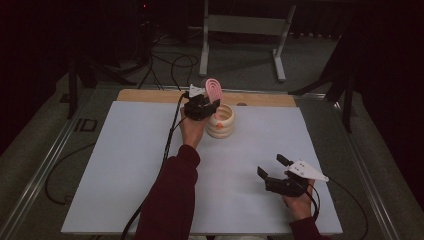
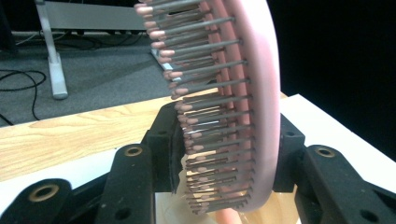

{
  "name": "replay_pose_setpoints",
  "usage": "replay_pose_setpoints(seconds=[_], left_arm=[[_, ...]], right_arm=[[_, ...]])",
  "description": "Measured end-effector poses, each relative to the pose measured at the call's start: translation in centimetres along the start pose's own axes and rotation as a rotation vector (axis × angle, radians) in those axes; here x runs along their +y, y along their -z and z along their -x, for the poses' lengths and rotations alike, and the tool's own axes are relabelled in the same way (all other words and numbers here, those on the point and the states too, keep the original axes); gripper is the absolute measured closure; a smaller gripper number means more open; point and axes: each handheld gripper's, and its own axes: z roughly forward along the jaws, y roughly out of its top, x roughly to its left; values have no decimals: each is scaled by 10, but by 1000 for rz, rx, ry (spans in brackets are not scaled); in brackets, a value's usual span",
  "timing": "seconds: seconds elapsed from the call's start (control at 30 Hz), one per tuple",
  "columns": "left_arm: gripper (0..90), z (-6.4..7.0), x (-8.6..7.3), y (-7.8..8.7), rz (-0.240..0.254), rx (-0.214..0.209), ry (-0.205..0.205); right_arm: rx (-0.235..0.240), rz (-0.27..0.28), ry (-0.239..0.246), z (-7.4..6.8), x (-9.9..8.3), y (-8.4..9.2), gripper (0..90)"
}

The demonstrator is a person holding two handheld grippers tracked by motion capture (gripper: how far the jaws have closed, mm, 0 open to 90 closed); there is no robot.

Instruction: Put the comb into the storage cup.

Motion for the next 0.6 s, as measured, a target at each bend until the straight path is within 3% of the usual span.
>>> replay_pose_setpoints(seconds=[0.6], left_arm=[[438, -3, -4, -1, -26, 6, 14]], right_arm=[[3, 0, 2, 0, 0, 0, 115]])
